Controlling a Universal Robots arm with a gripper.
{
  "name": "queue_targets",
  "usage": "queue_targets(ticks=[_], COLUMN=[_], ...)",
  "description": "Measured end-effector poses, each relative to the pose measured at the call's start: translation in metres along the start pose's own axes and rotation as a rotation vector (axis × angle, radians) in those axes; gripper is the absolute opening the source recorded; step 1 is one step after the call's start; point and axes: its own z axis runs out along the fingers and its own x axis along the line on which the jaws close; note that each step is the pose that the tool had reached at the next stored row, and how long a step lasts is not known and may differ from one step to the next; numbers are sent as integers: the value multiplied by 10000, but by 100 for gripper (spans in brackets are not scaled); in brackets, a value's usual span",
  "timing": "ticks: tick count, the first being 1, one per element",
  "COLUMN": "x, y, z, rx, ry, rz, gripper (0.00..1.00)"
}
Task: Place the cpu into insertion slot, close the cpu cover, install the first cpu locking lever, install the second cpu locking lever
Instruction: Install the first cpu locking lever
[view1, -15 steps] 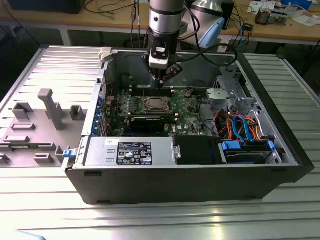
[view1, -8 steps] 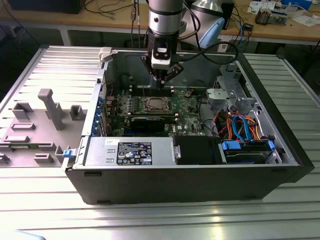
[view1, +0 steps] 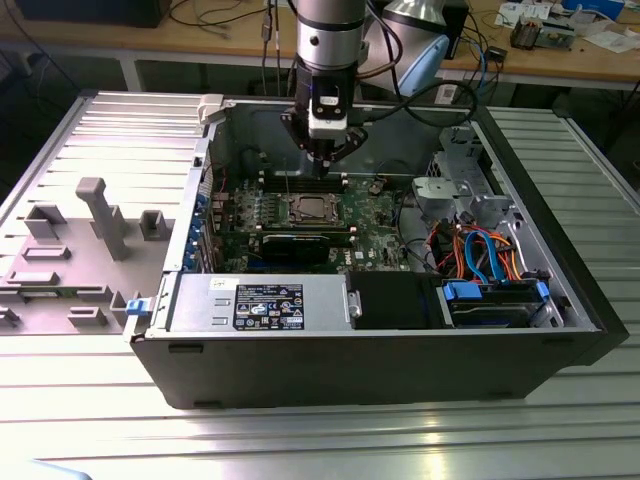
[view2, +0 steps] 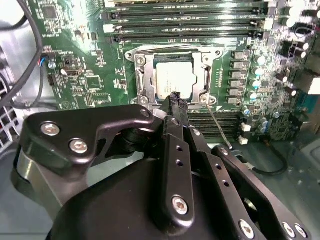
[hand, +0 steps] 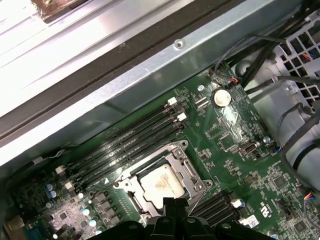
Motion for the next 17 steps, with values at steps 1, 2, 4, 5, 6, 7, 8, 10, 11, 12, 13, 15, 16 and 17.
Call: queue_targets(ticks=[1,2,4,5,6,7,8,10,11,12,13,15,16,17], x=[0,0,0,0,0,0,0,0,0,0,0,0,0,0], y=[0,0,0,0,0,0,0,0,0,0,0,0,0,0], z=[0,0,1,1,1,0,1,1,1,1,1,1,1,1], rx=[-2,-6,-14,-16,-17,-16,-17,-17,-17,-17,-17,-17,-17,-17], ry=[0,-1,-2,-2,-2,-2,-2,-2,-2,-2,-2,-2,-2,-2], rz=[-124,-318,-654,-738,-760,-767,-769,-770,-770,-771,-771,-771,-771,-770], gripper=[11,11,11,11,11,11,11,11,11,11,11,11,11,11])
